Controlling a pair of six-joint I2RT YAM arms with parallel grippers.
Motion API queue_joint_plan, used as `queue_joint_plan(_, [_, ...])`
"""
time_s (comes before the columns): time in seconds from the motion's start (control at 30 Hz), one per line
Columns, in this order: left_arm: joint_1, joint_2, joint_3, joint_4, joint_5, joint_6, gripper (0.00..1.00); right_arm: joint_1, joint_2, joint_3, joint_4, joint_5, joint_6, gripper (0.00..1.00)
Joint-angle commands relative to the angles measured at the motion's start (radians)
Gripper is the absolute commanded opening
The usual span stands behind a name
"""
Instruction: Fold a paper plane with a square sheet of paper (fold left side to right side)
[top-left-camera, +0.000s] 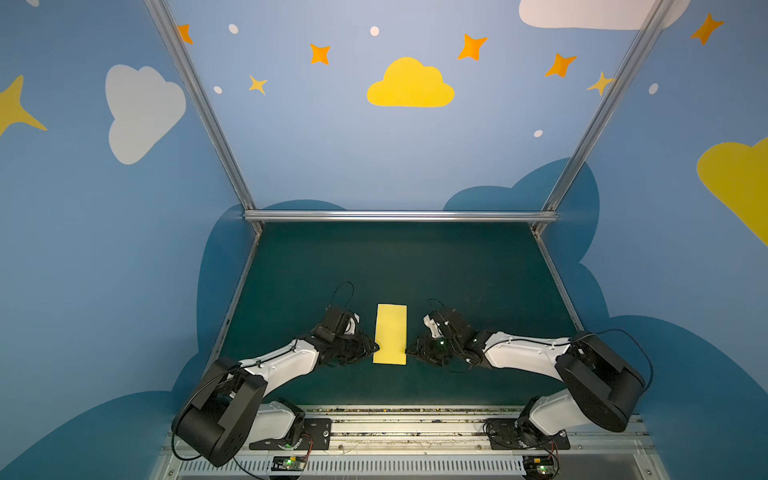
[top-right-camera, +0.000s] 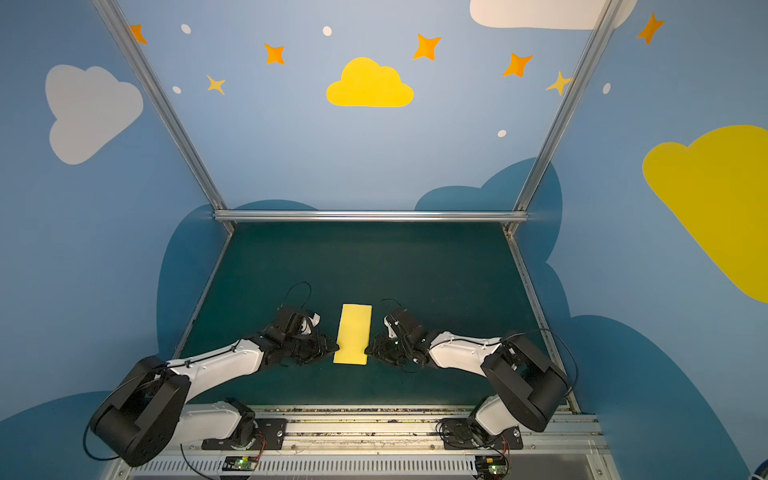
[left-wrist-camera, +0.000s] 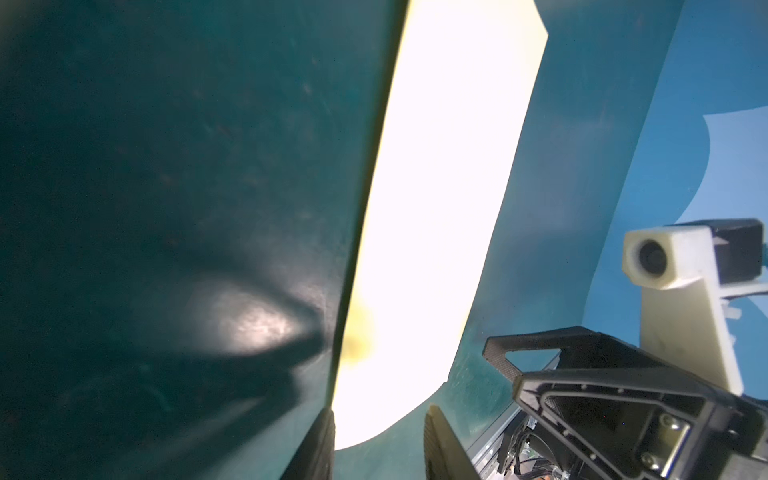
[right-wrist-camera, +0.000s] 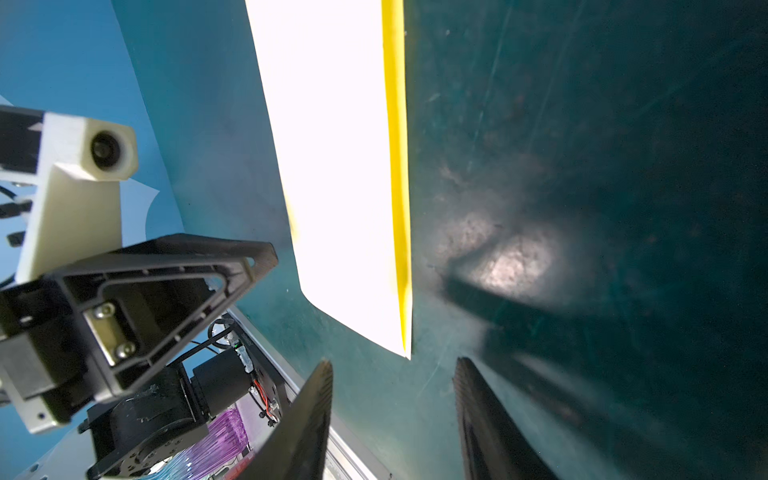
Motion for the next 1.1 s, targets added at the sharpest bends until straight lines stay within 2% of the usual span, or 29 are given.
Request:
queue_joint_plan(0.0, [-0.028,0.018,-0.011,0.042,-0.049,-0.024,0.37,-0.016,-0.028,-0.029,0.002,-0.005,-0.001,0.47])
queue_joint_plan(0.4, [-0.131,0.077,0.049,0.105,-0.083,-0.083,0.37,-0.046,-0.1,-0.07,-0.025,-0.005,-0.015,0.47])
queue_joint_plan(0.5, [-0.137,0.05,0.083,0.061,-0.088,-0.066,0.37,-0.048,-0.097,-0.063,-0.027,-0.014,-0.02,0.47])
queue_joint_plan(0.6, [-0.133,0.014,0.152,-0.073,-0.157,-0.026,0.38,-0.047,-0.08,-0.044,-0.027,-0.037,-0.028,0.47])
queue_joint_plan(0.73, [-0.084,0.037,0.249,-0.168,-0.179,0.063,0.39,-0.038,-0.049,-0.019,-0.021,-0.04,-0.028,0.47])
queue_joint_plan(0.93, [0.017,0.192,0.385,-0.18,-0.086,0.173,0.37,0.006,0.008,0.013,-0.001,-0.007,0.0,0.47])
queue_joint_plan(1.07, [0.045,0.304,0.478,-0.206,-0.054,0.231,0.35,0.033,0.037,0.012,0.038,0.017,0.037,0.47])
